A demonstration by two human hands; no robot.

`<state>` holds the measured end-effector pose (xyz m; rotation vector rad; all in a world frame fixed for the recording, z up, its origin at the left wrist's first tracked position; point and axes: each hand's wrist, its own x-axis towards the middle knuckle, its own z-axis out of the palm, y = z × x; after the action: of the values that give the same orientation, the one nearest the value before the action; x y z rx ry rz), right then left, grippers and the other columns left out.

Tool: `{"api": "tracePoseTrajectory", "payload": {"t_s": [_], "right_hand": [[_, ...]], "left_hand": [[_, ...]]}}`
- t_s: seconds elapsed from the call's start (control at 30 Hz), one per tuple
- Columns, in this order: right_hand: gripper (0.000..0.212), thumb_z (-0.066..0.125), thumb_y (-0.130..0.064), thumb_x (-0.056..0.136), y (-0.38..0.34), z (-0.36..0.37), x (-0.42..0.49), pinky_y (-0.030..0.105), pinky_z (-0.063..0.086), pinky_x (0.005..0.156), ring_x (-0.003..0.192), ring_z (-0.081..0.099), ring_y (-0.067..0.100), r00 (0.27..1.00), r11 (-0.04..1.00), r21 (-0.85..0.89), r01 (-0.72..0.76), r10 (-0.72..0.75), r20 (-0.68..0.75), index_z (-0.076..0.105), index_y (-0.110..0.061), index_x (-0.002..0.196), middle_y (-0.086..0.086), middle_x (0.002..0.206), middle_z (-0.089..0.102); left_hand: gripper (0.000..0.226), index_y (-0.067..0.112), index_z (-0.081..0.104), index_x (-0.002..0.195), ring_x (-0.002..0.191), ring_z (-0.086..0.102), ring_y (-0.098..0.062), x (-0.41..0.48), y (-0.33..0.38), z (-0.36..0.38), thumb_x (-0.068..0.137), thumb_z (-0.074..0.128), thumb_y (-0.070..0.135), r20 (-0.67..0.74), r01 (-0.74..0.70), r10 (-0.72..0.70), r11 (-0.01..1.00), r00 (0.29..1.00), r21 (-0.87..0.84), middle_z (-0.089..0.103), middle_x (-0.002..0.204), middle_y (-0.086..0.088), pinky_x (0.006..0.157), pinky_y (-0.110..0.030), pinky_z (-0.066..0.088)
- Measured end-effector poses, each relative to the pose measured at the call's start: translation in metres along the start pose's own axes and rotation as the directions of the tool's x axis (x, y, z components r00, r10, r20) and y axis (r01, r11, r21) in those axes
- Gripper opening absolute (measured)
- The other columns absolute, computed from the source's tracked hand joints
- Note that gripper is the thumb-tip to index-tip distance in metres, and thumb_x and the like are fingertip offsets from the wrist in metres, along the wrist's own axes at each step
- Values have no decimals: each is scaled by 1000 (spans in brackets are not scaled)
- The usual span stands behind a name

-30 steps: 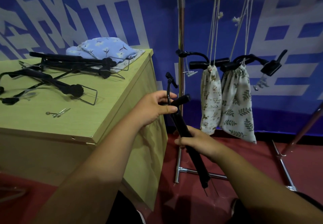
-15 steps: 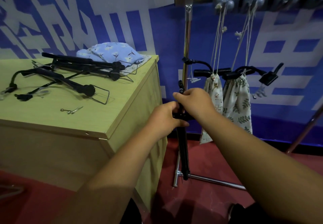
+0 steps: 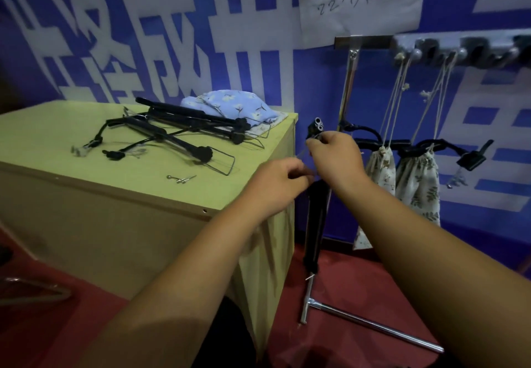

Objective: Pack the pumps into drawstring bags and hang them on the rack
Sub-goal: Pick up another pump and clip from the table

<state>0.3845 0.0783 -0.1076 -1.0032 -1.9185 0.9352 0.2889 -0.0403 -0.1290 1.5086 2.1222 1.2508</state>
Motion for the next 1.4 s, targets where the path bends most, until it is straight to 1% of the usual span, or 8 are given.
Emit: {"api": "tracePoseTrajectory", "payload": {"t_s": [0.2,0.4,0.53,0.73,0.93,1.07,1.23,1.4], "right_hand": [[30,68,-27,96,-45,11,-11,33,33,58,59,44,21,994,998,18,67,-68,90,70,-1,82,8,63,52],[23,72,-27,96,-72,28,-28,30,35,52,61,51,16,967,985,-59,165,-149,206,82,-8,86,9,72,68],[22,72,-26,96,-80,37,-37,29,35,51,57,50,14,948,981,-88,174,-143,283,80,-11,81,10,74,72],[24,73,-27,94,-90,52,-47,28,37,53,58,53,16,929,980,-101,172,-127,348,79,-17,73,3,63,64],[25,74,-28,97,-89,60,-53,23,39,52,39,49,0,915,989,0,148,-137,379,79,-14,78,-4,73,77],[25,69,-33,103,-87,61,-54,30,46,61,49,51,2,905,990,73,121,-141,402,78,-13,90,-10,81,82],[25,57,-36,111,-75,56,-53,33,47,65,59,50,12,900,986,121,117,-156,406,72,-21,97,-13,88,83],[28,51,-41,112,-48,46,-51,37,45,69,61,51,15,931,975,219,43,-118,344,70,-23,102,-13,94,84]], "left_hand": [[13,19,80,87,72,69,-11,-18,-1,-92,96,70,19,-238,65,-98,988,966,-141,81,87,1,68,-34,59],[11,28,79,91,76,68,-11,-32,-60,-166,94,74,20,-461,287,-245,958,853,22,77,88,8,67,-27,52],[28,34,77,99,101,71,-16,-34,-103,-186,95,68,8,-429,395,-284,898,858,194,77,106,7,87,-28,53],[20,23,81,110,99,69,-17,-32,-130,-181,94,76,13,-423,434,-308,868,852,242,76,105,4,88,-24,49],[19,21,81,92,86,68,-19,-24,-135,-177,98,66,11,-439,431,-250,819,863,379,75,94,3,75,-26,50],[23,21,72,89,85,62,-25,-21,-133,-177,99,58,5,-405,427,-227,744,885,515,67,94,-3,70,-31,47],[18,27,71,99,78,73,-20,-29,-111,-173,105,59,16,-432,258,-228,966,873,10,71,84,-2,76,-35,60],[16,9,77,108,91,73,-20,-30,-53,-148,106,62,14,-220,81,-238,830,946,-552,74,92,-8,95,-31,61]]}}
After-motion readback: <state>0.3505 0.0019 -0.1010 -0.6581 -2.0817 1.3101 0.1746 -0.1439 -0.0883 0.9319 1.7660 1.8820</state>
